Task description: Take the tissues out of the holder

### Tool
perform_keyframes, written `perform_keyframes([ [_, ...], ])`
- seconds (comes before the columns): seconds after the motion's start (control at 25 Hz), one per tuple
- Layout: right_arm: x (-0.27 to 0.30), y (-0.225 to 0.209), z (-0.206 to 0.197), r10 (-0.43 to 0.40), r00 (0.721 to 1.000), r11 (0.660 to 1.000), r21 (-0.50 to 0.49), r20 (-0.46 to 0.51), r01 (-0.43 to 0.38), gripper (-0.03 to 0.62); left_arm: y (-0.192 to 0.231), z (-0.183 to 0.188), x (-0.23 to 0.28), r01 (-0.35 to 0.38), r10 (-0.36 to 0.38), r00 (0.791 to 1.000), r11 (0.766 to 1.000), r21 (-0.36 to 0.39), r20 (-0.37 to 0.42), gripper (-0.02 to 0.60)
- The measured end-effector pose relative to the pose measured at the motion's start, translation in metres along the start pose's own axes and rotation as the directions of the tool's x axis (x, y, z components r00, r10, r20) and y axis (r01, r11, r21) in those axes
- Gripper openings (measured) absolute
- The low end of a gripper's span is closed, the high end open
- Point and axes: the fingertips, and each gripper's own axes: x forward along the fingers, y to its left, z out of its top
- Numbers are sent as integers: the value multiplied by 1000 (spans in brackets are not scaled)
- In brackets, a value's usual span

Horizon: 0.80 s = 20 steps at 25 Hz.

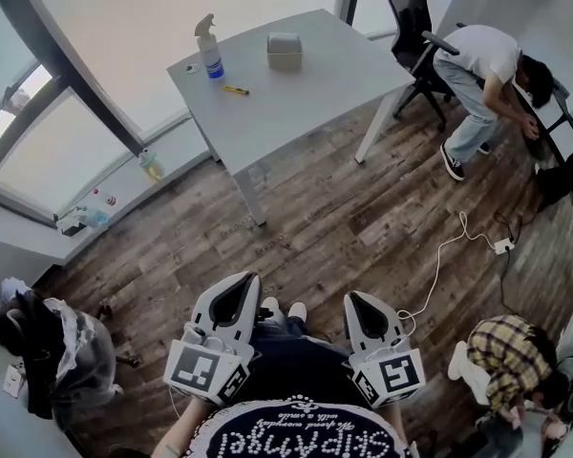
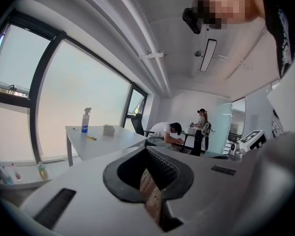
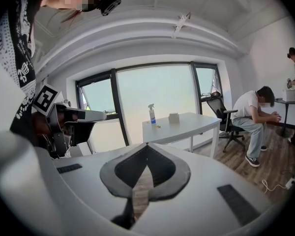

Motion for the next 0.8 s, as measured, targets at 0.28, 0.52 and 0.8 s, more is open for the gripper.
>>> perform_keyframes([
  [0.28,-13,-4,-2,72,997,996,44,42,-74,14,-16,-7,0,-9,9,1000,1000,-7,3,2],
  [0.52,-9,-11,-8,83,996,991,99,30,-86,14,-13,-9,9,-9,9,1000,1000,-23,-16,2],
  [0.8,11,-19,-5,67,998,995,76,-8,-67,14,0,-8,35,12,-14,999,998,-61,-35,2],
])
